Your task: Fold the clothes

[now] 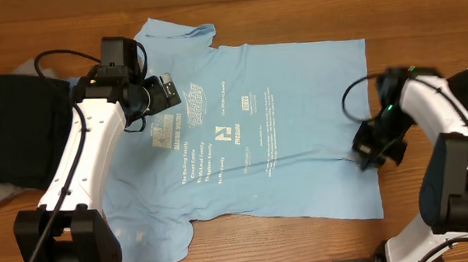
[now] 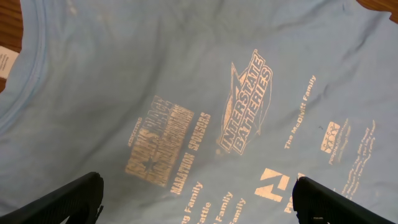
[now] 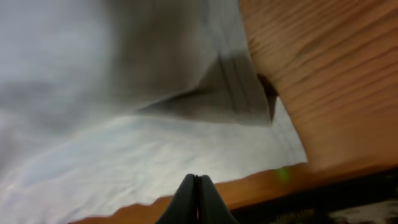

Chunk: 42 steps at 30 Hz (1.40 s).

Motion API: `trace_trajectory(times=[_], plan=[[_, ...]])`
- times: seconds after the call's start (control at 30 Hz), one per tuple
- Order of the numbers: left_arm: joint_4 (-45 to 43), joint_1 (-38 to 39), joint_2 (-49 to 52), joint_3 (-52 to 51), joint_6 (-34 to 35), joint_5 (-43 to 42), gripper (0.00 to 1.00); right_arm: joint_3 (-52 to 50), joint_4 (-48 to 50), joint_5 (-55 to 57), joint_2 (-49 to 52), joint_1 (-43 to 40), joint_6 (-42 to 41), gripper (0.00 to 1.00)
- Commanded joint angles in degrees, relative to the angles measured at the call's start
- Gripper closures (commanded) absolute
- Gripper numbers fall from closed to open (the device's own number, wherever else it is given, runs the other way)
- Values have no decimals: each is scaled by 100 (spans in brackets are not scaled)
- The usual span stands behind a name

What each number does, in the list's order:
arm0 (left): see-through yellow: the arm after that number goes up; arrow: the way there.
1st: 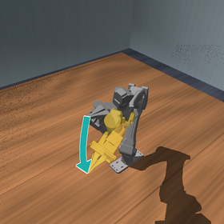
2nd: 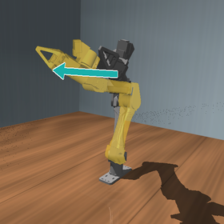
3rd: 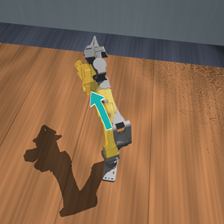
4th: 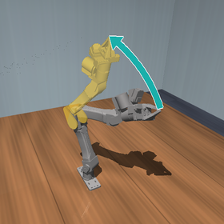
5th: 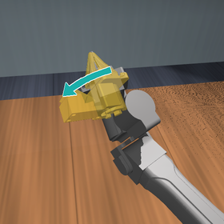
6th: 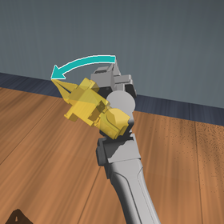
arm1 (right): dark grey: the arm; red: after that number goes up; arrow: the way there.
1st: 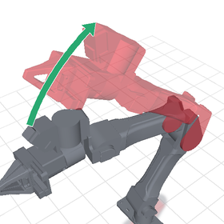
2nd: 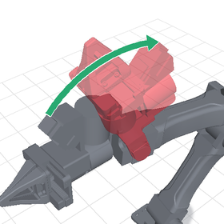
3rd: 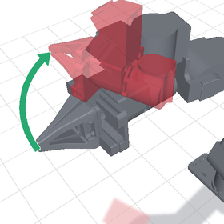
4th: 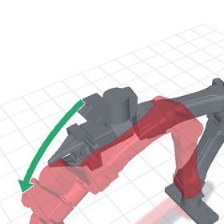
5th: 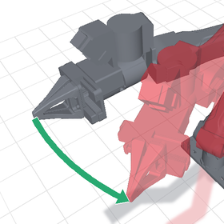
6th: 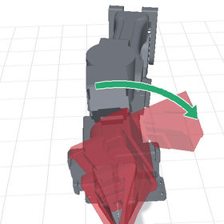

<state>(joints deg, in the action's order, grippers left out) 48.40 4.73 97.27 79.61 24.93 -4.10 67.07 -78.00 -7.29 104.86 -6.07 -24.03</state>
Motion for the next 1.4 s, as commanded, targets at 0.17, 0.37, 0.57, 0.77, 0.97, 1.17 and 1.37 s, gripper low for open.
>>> trace_trajectory(times=[0.17, 0.37, 0.57, 0.77, 0.97, 1.17, 1.37], plan=[[-4, -22, -70, 74, -48, -20, 0, -669, 730, 223, -68, 450, -476, 96], [-2, -22, -70, 74, -48, -20, 0, -968, 1405, 942, -72, 745, -1154, 96], [-4, -22, -70, 74, -48, -20, 0, -1237, 1478, 1714, -94, 901, -1937, 96], [-2, -22, -70, 74, -48, -20, 0, -1521, 1563, 1821, -98, 848, -1969, 96], [-4, -22, -70, 74, -48, -20, 0, -1521, 1248, 2083, -245, 837, -1974, 96], [-2, -22, -70, 74, -48, -20, 0, -1510, 1178, 1880, -501, 831, -1987, 96], [-4, -22, -70, 74, -50, -20, 0, -811, 551, 1858, -1233, 831, -1947, 96]])
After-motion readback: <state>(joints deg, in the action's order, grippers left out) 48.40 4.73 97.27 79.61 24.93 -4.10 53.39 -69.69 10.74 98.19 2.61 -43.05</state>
